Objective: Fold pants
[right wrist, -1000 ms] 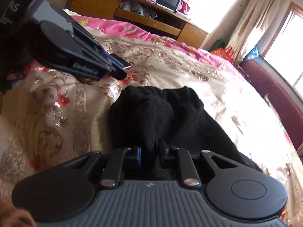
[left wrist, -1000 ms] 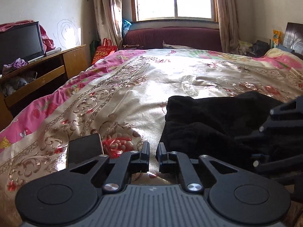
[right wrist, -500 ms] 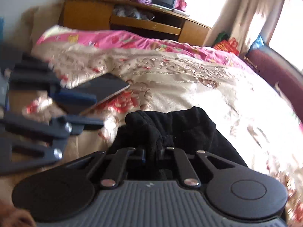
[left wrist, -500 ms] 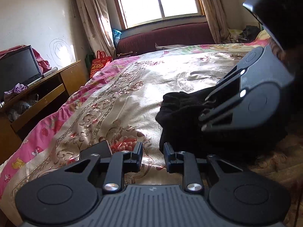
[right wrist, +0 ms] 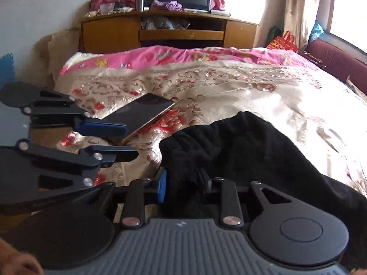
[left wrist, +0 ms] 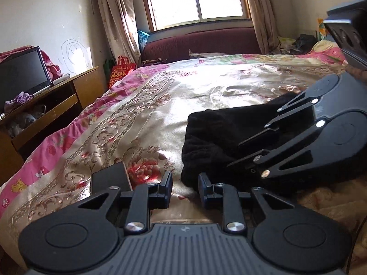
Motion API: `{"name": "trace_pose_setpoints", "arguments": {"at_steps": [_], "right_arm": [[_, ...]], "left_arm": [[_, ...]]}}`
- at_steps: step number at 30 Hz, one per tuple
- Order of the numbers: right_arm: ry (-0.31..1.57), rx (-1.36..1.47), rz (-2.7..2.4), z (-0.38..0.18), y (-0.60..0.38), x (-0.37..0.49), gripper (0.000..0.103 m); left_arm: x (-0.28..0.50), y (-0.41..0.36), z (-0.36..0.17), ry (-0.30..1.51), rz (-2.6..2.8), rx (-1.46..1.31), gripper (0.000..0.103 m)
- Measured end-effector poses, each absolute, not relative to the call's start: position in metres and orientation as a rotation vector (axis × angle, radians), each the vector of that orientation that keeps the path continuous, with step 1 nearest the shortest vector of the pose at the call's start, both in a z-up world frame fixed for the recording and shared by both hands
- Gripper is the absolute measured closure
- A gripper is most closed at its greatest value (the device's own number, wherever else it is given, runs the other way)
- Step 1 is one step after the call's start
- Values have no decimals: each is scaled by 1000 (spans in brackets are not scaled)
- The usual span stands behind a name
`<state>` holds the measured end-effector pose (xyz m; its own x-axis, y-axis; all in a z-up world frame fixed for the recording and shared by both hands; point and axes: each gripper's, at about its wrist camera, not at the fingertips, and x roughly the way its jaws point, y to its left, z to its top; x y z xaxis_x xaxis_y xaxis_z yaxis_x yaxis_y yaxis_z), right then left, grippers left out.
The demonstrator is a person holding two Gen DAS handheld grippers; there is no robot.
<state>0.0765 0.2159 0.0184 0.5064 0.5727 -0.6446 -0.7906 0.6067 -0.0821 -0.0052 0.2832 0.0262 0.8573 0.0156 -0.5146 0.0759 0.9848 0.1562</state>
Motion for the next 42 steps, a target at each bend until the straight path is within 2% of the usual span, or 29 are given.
{"name": "trace_pose_setpoints", "arguments": {"at_steps": [4, 8, 14, 20, 24, 26, 31, 39, 42], "right_arm": [[608, -353, 732, 27, 157, 63, 70], [714, -318, 504, 18, 77, 67, 70], [759, -37, 155, 33, -77, 53, 69], [738, 120, -143, 41, -205, 63, 67], [758, 164, -199, 46, -249, 85, 65], [751, 244, -222, 47, -268, 92, 62], [737, 501, -343, 28, -323, 83, 62], [709, 632, -405, 10, -357, 88, 60], [689, 665, -462, 5, -370, 99, 62]], "left_arm": [[15, 248, 26, 534, -109, 204, 54], [40, 224, -9, 699, -138, 262, 54], [35, 198, 17, 671, -143, 296, 54], [56, 118, 27, 645, -343, 324, 54], [69, 51, 24, 648, -500, 345, 54], [69, 20, 25, 643, -581, 362, 54], [62, -34, 19, 641, -726, 411, 53], [62, -67, 14, 634, -804, 413, 53], [62, -71, 14, 638, -807, 419, 53]]}}
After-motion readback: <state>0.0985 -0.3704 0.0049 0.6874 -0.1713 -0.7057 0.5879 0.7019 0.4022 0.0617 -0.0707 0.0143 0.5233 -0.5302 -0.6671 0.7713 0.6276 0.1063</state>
